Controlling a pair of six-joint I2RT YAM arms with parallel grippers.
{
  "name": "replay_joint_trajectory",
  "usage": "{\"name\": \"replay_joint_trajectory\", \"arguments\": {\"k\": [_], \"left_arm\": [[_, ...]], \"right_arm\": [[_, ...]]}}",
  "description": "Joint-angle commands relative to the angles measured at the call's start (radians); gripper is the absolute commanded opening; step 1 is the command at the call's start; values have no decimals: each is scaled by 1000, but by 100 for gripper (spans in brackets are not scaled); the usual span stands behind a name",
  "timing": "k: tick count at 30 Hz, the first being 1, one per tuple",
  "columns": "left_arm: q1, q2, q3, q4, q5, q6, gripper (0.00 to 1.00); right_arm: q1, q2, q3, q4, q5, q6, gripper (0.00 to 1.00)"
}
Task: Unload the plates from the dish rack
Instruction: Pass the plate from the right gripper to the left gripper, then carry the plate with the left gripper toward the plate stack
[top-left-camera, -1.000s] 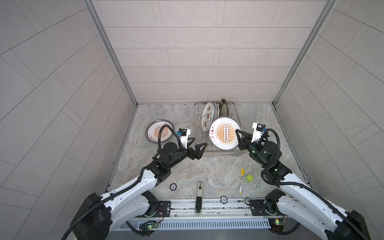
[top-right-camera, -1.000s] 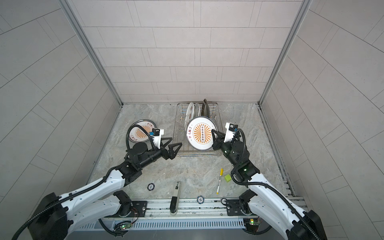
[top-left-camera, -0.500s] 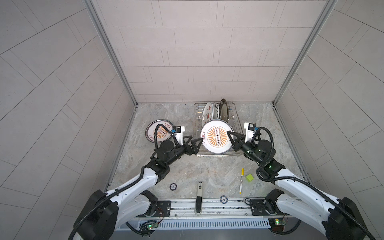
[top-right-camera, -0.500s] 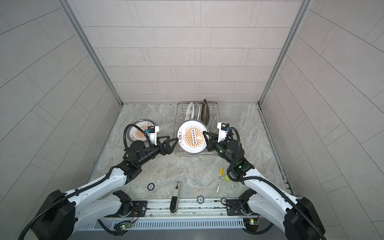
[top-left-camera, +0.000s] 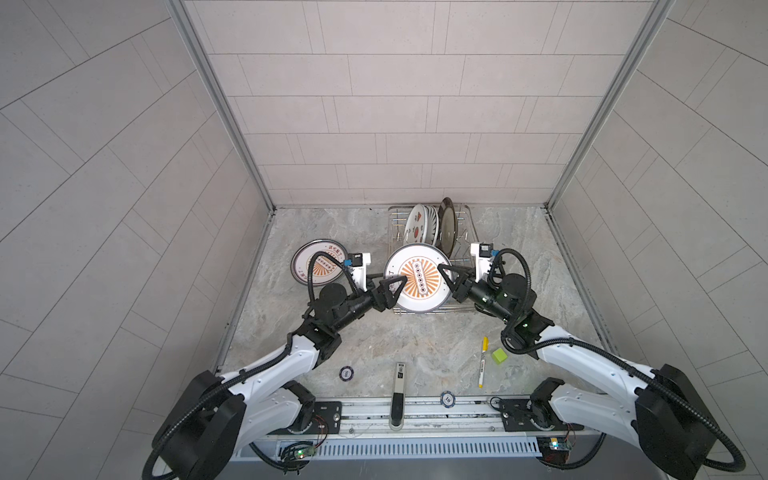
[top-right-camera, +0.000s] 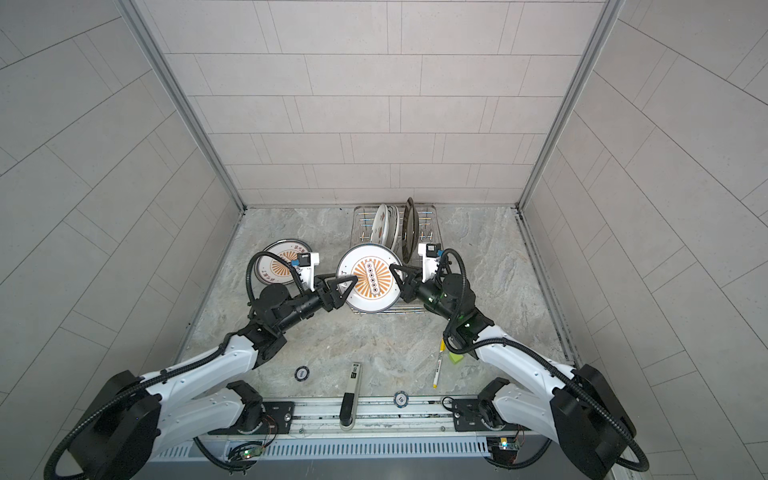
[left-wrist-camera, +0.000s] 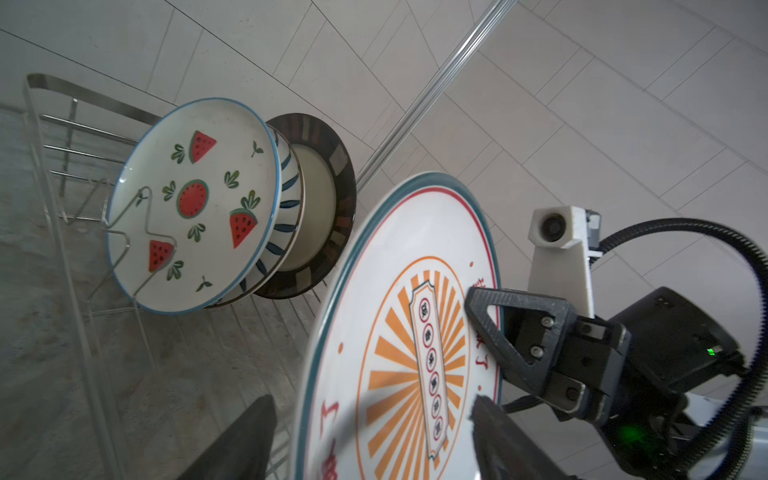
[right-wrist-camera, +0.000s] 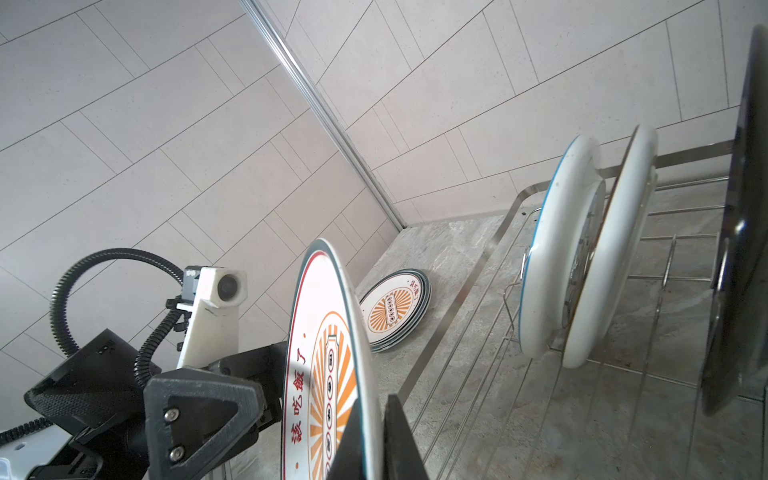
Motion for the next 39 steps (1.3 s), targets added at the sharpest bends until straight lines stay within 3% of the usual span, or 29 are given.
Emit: {"name": "replay_joint_trajectory", "arguments": {"k": [1,10,22,28,35,37,39], "left_arm": [[3,-1,-14,78,36,-22,59],[10,0,-20,92,58,-30,32],[32,7,-26,83,27,-87,7],[59,37,-33,140,19,-140,0],[72,39,-44,160,0,-163,0],[74,33,-45,153,-7,-165,0],[76,28,-42,143,-9,-165,0]], "right_arm": [[3,10,43,72,-9,12,9],[3,106,83,69,-5,4,9],[9,145,100,27,-8,-12,13],[32,146,143,-28,-21,-39,23],[40,132,143,-62,-9,-58,35],[39,131,144,-71,-5,-58,40],[41,128,144,-79,-3,-61,52]]}}
